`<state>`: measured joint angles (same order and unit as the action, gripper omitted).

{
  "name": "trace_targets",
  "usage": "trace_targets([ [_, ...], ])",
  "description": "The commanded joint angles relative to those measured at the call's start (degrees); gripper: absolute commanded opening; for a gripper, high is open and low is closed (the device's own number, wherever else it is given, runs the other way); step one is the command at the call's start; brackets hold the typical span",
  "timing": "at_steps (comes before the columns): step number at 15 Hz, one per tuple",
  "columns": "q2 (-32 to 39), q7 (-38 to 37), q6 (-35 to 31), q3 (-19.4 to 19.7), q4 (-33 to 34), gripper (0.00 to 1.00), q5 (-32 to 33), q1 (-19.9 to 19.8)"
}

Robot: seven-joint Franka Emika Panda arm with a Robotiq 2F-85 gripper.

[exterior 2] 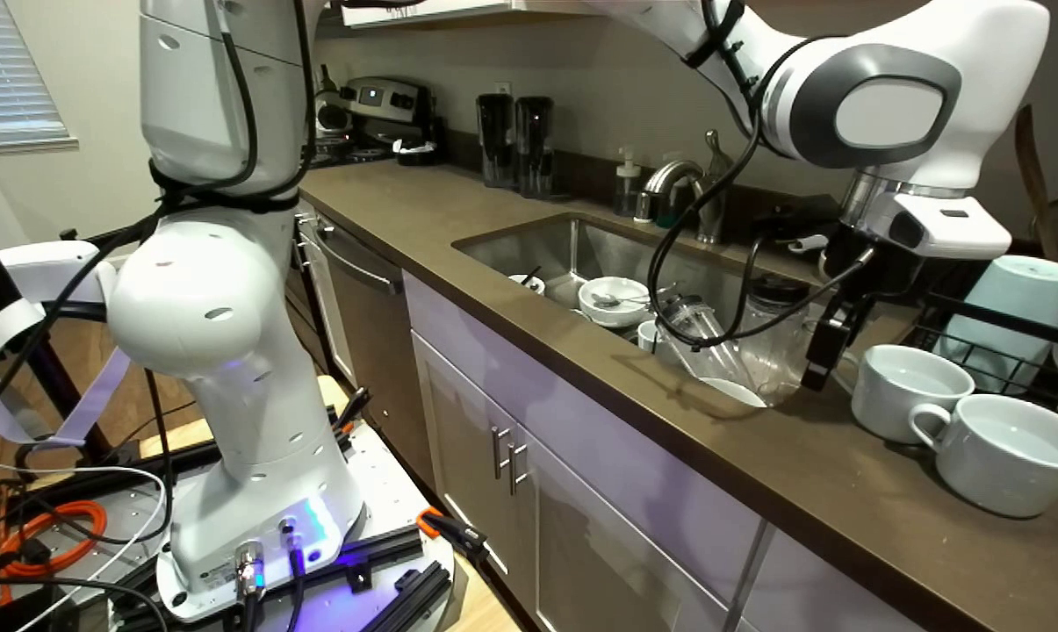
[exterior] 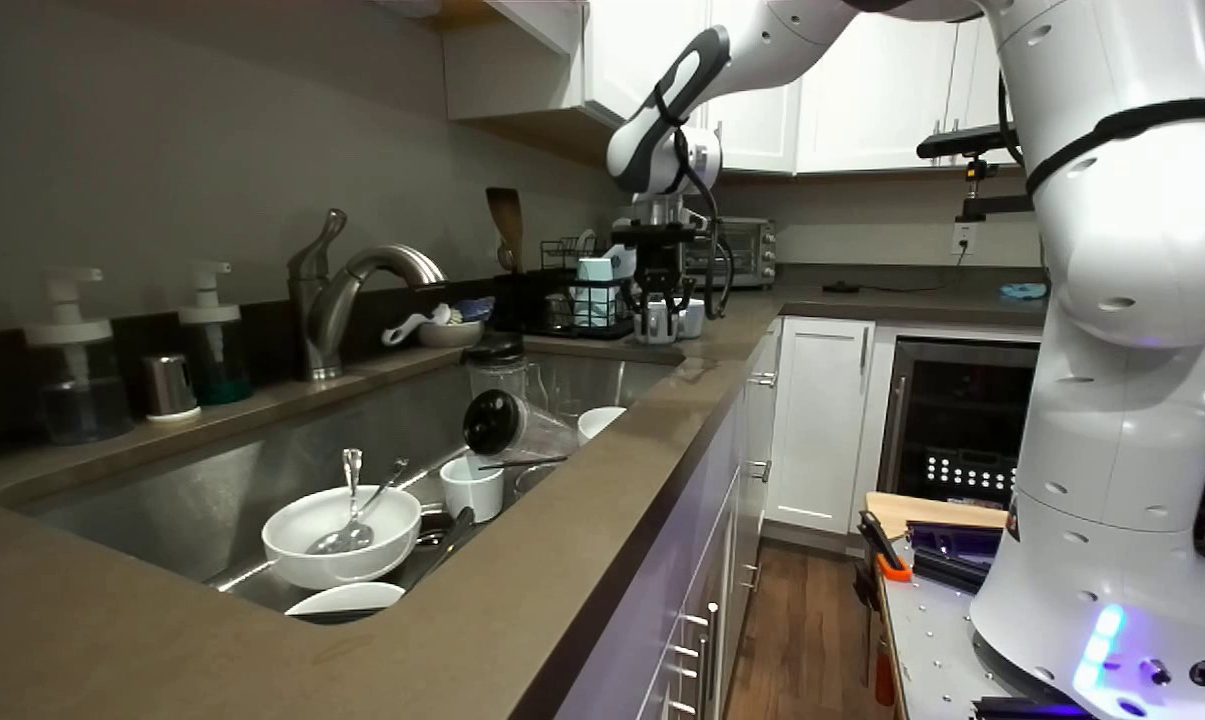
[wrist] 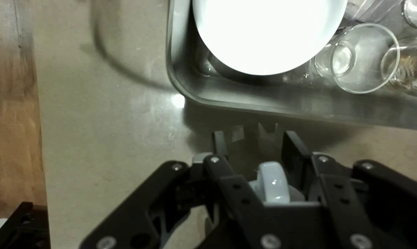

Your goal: Pour the water out of the mug on the left and move the mug to the left side of the sink

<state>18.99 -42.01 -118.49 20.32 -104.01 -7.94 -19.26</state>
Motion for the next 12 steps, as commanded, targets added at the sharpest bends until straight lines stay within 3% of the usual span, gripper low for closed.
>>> trace_targets([
  [1, -1.12, 0.84, 0.06, -0.03, -0.8, 0.49, -0.49, 0.12],
  [5, -0.57, 1.86, 0.38, -0.05, 0.15, 0.52, -0.33, -0.14],
  [12, 0.09, 5.68, 0.69, -0.17, 1.49, 0.47, -0.31, -0.53],
])
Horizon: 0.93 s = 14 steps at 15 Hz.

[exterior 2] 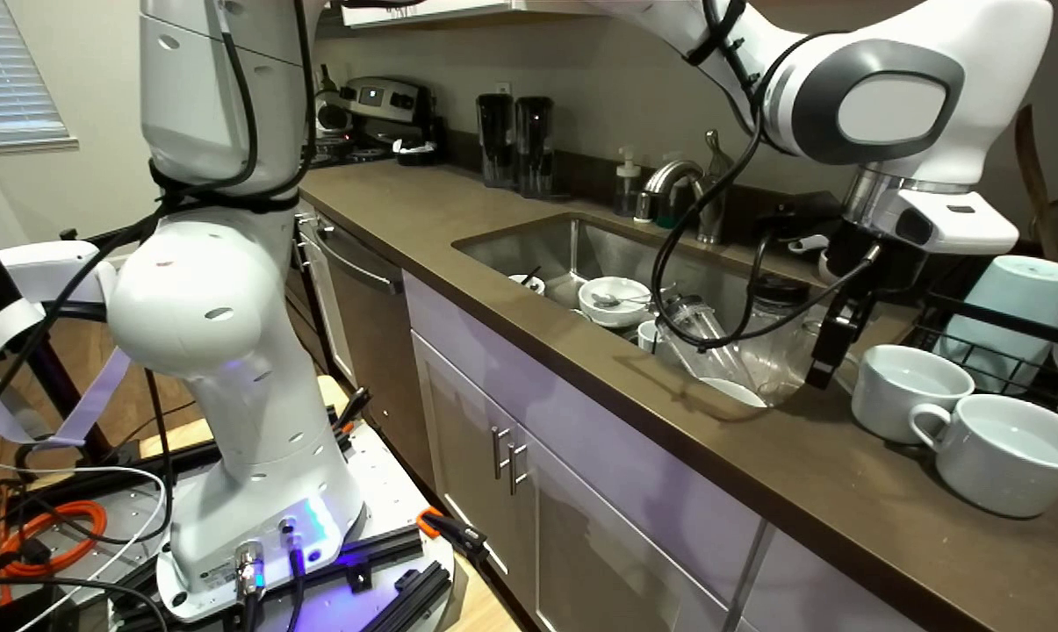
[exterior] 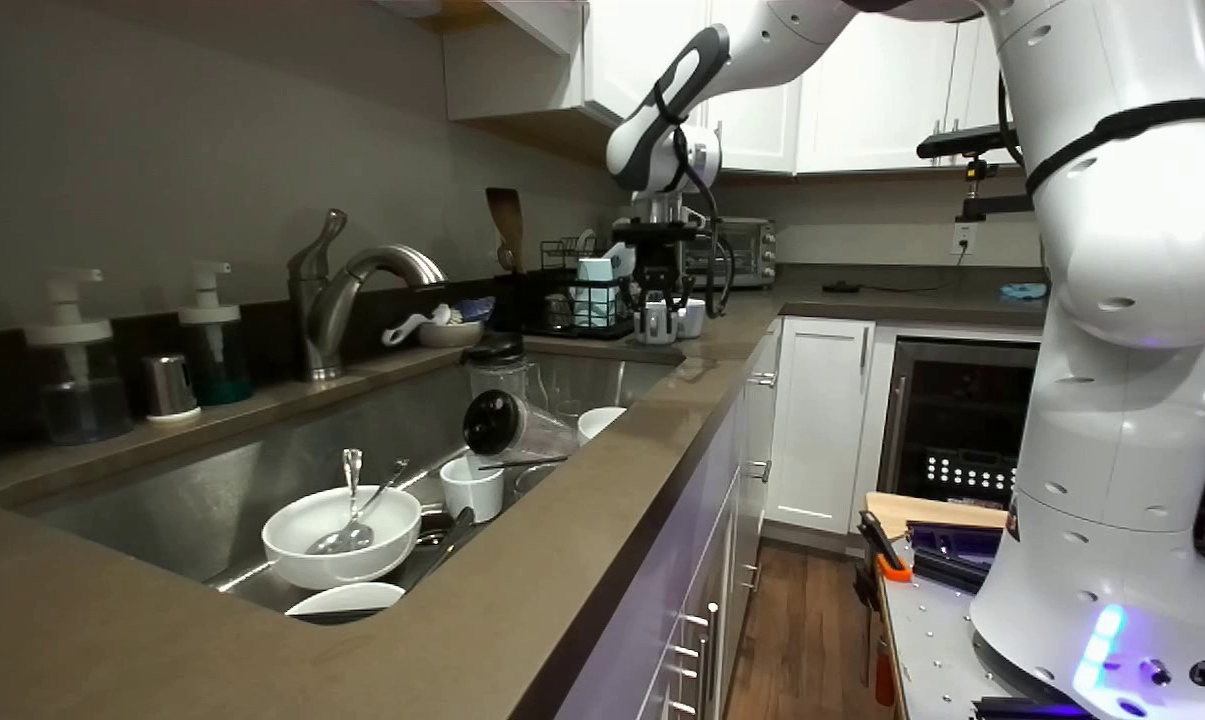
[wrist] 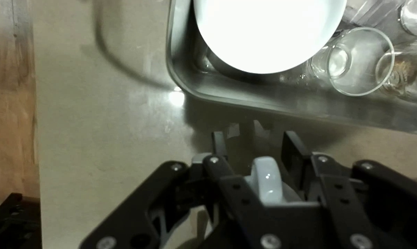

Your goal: Pour the water out of the mug on the left and move the mug to the left side of the sink

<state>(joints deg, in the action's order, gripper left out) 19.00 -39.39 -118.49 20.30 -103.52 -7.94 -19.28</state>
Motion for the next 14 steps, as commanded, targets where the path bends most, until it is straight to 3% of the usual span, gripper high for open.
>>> trace_targets([
  [1, 0.14, 3.64, 0.66, -0.11, 1.13, 0.45, -0.26, -0.5],
  [6, 0.37, 5.83, 0.7, 0.09, 1.7, 0.24, -0.36, -0.67],
  [7, 0.31, 6.04, 0.76, 0.13, 1.71, 0.07, -0.45, -0.72],
  [8, 0.24, 6.2, 0.71, 0.18, 1.69, 0.0, -0.44, -0.7],
  [14, -1.08, 5.72, 0.73, 0.24, 0.37, 0.04, -0.63, -0.41],
])
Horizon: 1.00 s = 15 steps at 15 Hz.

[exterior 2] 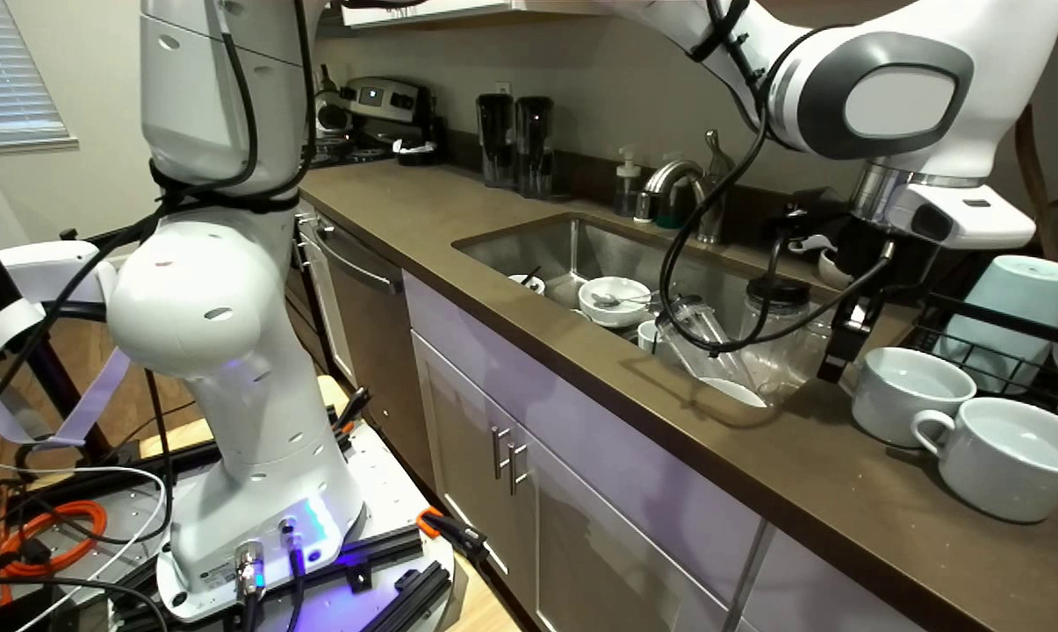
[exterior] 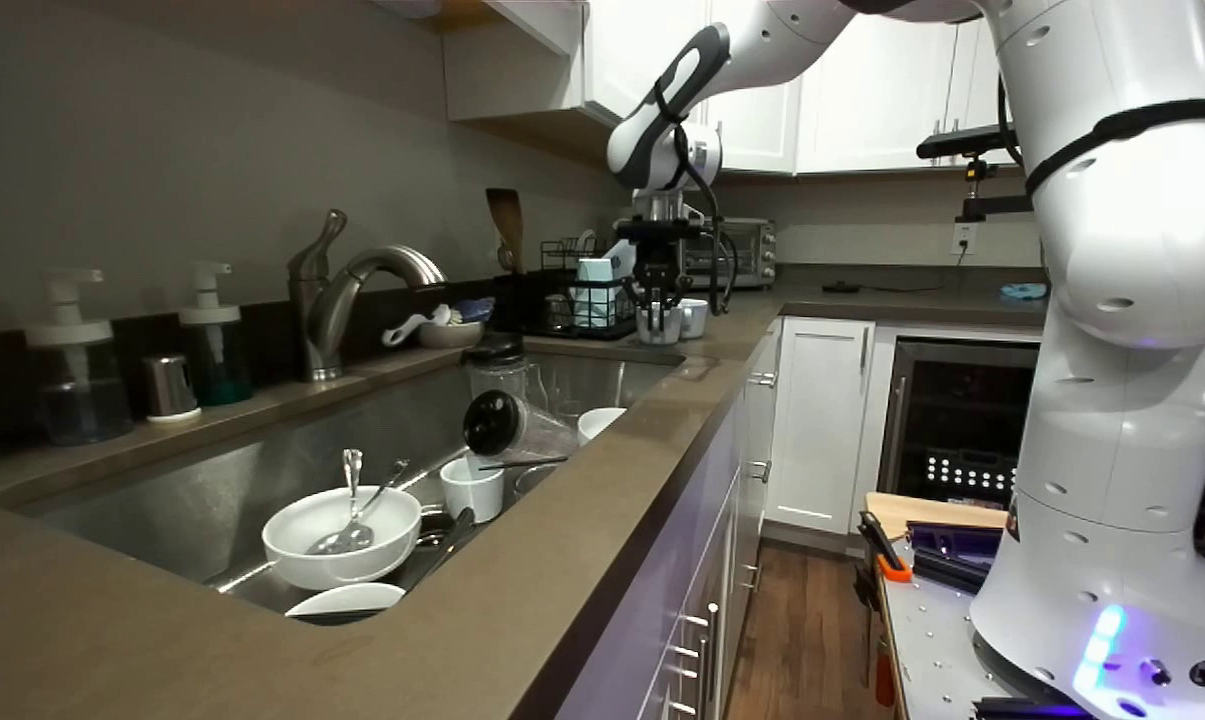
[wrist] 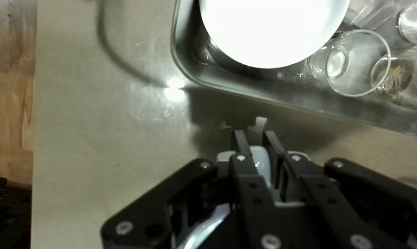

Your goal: Pour the water out of the mug on the left and move the mug to the left side of the sink

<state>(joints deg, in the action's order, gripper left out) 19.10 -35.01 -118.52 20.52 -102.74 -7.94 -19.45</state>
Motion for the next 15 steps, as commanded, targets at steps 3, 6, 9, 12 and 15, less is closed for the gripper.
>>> trace_targets([
  [3, -1.65, 1.27, 0.14, 0.03, -1.13, 0.04, -0.27, 0.03],
  [6, -1.52, 1.63, 0.09, 0.08, -0.92, 0.3, -0.09, -0.07],
  [9, -1.35, 2.1, -0.11, 0.13, -0.49, 0.31, 0.03, -0.18],
  [12, -1.25, 2.95, -0.2, 0.18, -0.13, 0.3, -0.16, -0.35],
  [15, -0.83, 3.57, -0.09, 0.26, 0.2, 0.28, -0.48, -0.58],
])
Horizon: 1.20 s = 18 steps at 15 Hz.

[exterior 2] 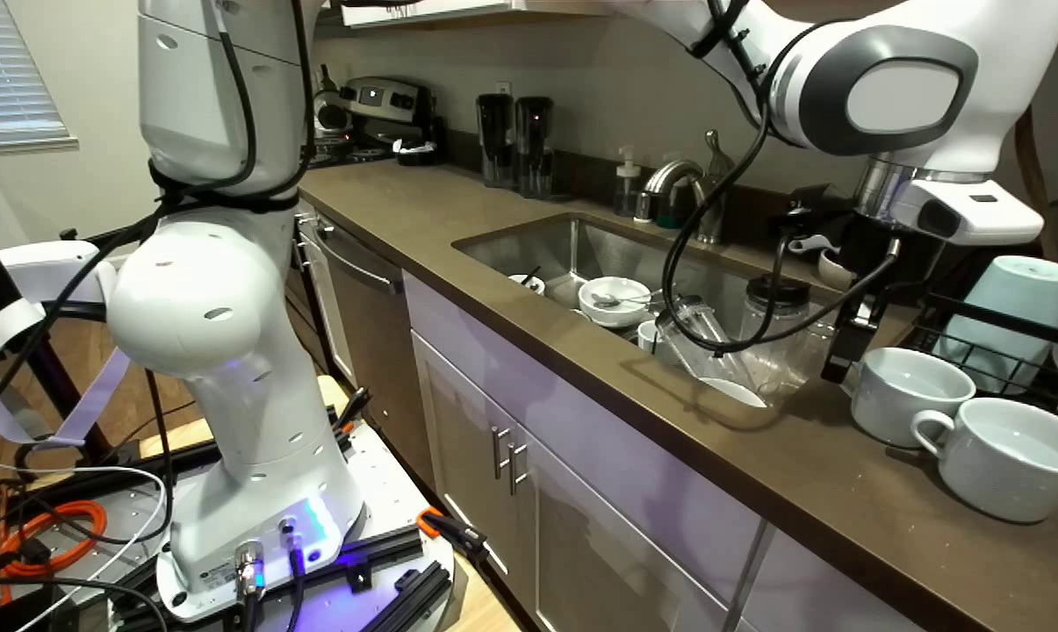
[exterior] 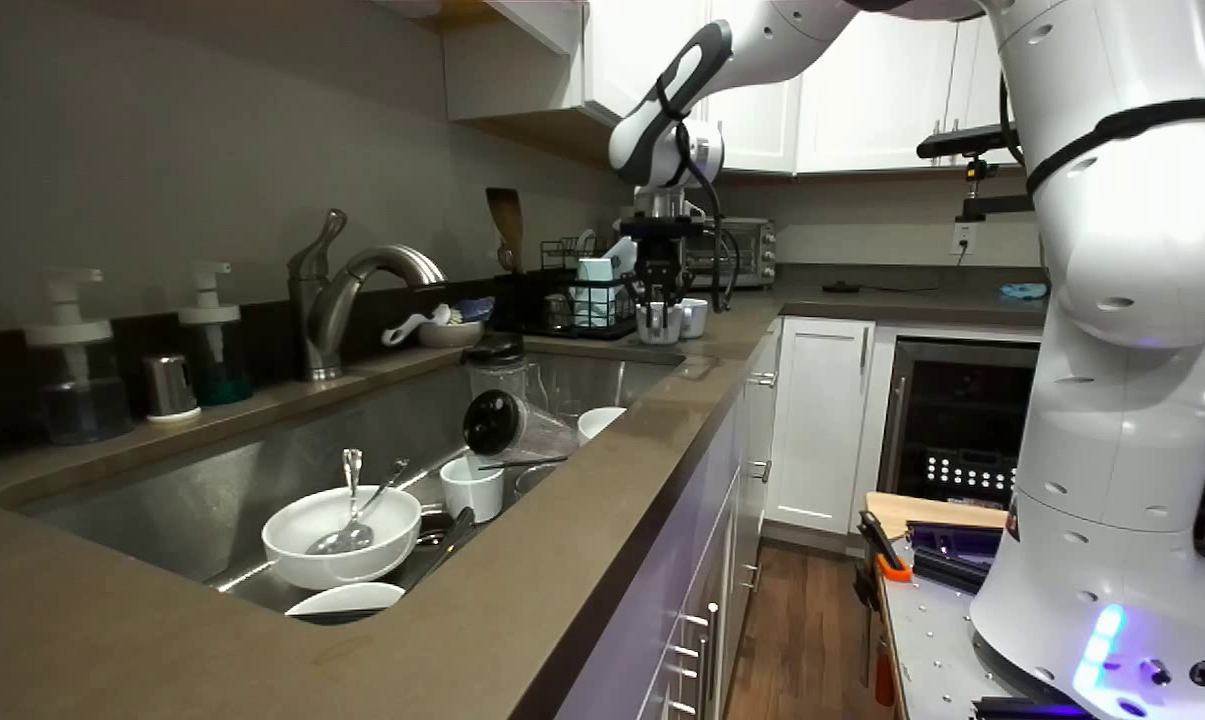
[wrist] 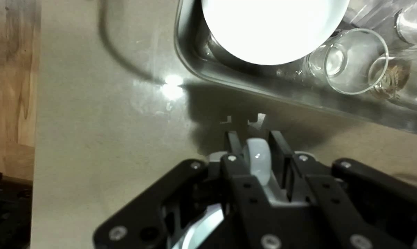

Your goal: Pour the water out of the mug on the left and move the mug to the left side of the sink

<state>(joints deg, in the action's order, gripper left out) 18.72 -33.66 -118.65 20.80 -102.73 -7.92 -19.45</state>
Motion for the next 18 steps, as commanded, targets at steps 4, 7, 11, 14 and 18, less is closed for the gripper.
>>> trace_targets([
  [4, -0.02, 3.27, 0.03, 0.02, 0.38, 0.36, -0.98, -0.95],
  [7, 0.25, 4.02, 0.2, 0.01, 0.61, 0.3, -1.32, -1.34],
  [11, 0.49, 4.31, 0.43, -0.04, 0.85, 0.32, -1.66, -1.56],
  [14, 0.57, 4.35, 0.43, -0.08, 0.83, 0.39, -1.64, -1.53],
  [18, 0.89, 4.3, 0.48, -0.12, 0.84, 0.4, -1.67, -1.5],
])
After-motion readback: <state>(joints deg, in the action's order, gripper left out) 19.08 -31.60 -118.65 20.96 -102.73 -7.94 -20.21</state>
